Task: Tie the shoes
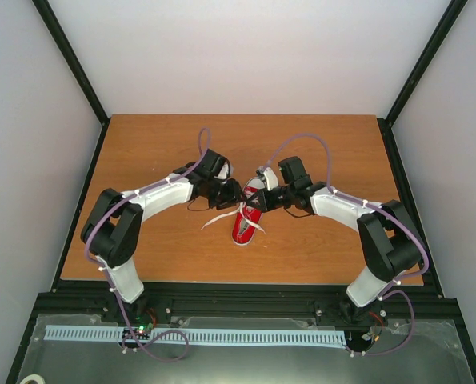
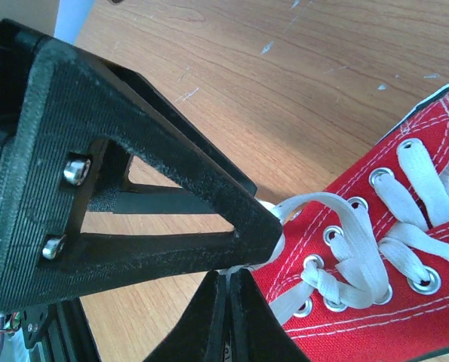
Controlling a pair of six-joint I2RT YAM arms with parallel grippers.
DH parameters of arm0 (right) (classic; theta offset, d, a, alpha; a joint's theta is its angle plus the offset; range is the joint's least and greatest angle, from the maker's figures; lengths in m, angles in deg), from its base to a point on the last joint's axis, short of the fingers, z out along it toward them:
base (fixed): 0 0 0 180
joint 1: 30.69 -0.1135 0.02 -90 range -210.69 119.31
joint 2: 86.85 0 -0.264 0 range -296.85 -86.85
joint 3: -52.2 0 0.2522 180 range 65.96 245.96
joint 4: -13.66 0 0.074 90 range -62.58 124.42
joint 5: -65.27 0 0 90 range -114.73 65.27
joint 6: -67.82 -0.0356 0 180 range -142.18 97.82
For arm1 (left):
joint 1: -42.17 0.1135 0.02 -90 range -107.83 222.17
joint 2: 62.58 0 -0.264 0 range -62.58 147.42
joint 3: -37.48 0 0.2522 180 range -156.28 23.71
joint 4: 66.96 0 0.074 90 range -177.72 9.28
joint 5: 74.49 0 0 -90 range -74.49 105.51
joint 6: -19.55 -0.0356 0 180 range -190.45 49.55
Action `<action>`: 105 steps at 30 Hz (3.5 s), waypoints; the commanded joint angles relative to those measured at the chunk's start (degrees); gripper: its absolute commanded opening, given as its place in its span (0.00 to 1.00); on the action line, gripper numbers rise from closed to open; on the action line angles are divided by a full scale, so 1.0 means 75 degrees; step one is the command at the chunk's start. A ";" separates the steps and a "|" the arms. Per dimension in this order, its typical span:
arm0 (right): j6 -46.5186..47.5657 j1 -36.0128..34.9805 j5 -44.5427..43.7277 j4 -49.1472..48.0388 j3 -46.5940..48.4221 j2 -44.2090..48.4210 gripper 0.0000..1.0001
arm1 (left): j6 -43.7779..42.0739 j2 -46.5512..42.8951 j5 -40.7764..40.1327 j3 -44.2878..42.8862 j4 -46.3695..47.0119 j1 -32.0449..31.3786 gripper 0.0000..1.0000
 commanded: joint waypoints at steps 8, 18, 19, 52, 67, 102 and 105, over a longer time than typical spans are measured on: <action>0.0277 0.0034 0.0129 -0.0228 0.0043 0.0018 0.03 | 0.0694 0.0135 0.0521 -0.0446 -0.0130 0.0005 0.48; 0.0755 -0.0074 -0.0431 -0.0090 0.0182 -0.0025 0.03 | 0.1105 -0.0005 0.0875 -0.0461 -0.0365 -0.0030 0.60; 0.0816 -0.0098 -0.0527 -0.0085 0.0184 -0.0008 0.03 | 0.1189 -0.0022 0.0957 -0.0421 -0.0396 -0.0031 0.60; 0.1933 -0.0869 -0.1892 -0.0617 -0.0014 0.0598 0.03 | 0.1808 0.0017 0.1238 -0.0353 -0.0579 -0.0049 0.39; 0.1671 -0.0962 -0.2059 -0.0309 -0.0022 0.0660 0.10 | 0.1790 0.0101 0.1040 -0.0380 -0.0605 -0.0054 0.01; 0.0843 -0.1033 -0.1982 -0.0404 -0.1372 0.1022 0.03 | 0.1459 -0.0173 0.0863 -0.0268 -0.0679 -0.0054 0.01; 0.0648 -0.1038 -0.2315 -0.0242 -0.1526 0.1312 0.03 | 0.1382 -0.0243 0.0817 -0.0186 -0.0672 -0.0054 0.01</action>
